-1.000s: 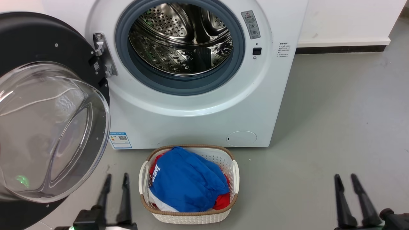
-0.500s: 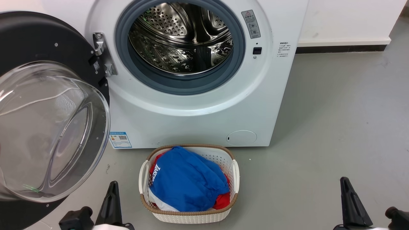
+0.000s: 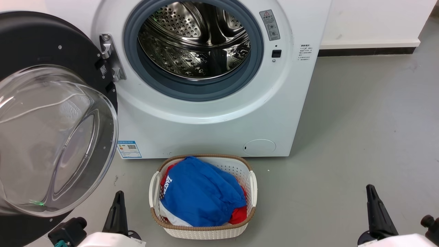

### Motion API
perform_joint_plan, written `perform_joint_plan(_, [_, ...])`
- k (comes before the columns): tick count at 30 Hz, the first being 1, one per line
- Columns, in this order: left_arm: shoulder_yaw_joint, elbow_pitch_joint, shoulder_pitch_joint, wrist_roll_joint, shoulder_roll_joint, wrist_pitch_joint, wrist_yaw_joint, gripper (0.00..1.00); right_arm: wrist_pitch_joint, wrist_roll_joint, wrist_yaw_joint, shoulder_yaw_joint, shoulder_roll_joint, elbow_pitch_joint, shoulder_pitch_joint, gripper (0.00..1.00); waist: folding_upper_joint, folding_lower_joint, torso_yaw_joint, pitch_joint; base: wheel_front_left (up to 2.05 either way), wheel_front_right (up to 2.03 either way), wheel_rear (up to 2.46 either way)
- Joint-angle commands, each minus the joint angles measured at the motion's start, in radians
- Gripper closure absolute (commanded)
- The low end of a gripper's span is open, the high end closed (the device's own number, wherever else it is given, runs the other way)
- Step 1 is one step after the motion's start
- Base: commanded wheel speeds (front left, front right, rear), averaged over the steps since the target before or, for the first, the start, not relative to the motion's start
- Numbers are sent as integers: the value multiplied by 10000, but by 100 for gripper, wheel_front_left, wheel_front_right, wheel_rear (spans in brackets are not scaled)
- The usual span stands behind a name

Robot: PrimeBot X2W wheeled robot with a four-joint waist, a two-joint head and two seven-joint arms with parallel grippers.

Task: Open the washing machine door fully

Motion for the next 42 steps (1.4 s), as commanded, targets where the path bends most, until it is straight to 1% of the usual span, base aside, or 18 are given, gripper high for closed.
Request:
perform_joint_plan(1, [50,-67,-294,-400,0,82,-77,100,84,401,2,-9,-101,-69,-336,100,0,0,0,3,0,0,0])
perform_joint_plan(9, [153,74,-491,-1617,0,383,-195,100,345,1599,1,-25,-136,148,-590,100,0,0,4,22,0,0,0])
perform_joint_plan(10, [153,74,-491,-1617,0,383,-195,100,345,1599,1,-25,-136,148,-590,100,0,0,4,22,0,0,0])
perform_joint_plan(11, [177,106,-546,-1908,0,453,-227,100,408,1883,1,-29,-144,197,-657,100,0,0,4,26,0,0,0])
perform_joint_plan(12, [177,106,-546,-1908,0,453,-227,100,408,1883,1,-29,-144,197,-657,100,0,0,4,26,0,0,0])
perform_joint_plan(25, [324,318,-807,-3651,-1,891,-390,100,815,3582,1,-77,-174,512,-1025,100,0,0,10,56,0,0,0])
perform_joint_plan(42, [486,548,-1136,-5623,-2,1390,-588,100,1291,5465,1,-164,-183,868,-1451,100,0,0,17,95,0,0,0])
